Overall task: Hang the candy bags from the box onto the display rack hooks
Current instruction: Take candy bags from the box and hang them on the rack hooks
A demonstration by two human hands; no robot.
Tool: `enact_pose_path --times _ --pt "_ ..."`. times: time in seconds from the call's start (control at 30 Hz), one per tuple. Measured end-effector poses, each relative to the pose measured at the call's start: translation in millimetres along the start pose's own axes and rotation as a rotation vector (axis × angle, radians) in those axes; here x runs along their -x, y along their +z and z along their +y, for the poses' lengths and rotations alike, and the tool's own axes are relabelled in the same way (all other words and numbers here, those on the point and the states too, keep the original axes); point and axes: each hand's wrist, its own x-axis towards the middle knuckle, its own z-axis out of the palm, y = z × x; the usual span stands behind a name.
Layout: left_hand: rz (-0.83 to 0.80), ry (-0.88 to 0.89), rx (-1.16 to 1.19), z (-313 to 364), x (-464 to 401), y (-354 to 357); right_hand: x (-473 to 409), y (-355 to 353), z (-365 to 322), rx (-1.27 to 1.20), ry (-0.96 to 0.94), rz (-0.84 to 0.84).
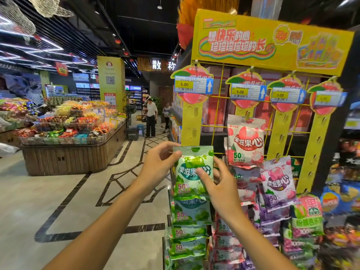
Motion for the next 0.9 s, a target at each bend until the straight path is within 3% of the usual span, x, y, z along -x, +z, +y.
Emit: enact_pose_path --times 0.3,0.5,0.67,0.9 --pt "-0.038 0.085 -0.042 -20.1 1.9 -9.7 26.7 1.6 -1.3 0.104 0.075 0.028" --pt "-0.031 0.142 -0.085 -21.3 14.8 -16.1 55.9 -5.5 -3.0 0.204 0.007 0.054" --pt "-0.042 0.35 -0.492 -18.5 42.5 -26.7 78.9 -34.0 -2.4 0.365 -0.06 -0.046" --pt "-0.277 0.567 -0.925 9.8 98.6 30.0 118.9 -123.2 9.4 0.506 -0.037 -0.184"
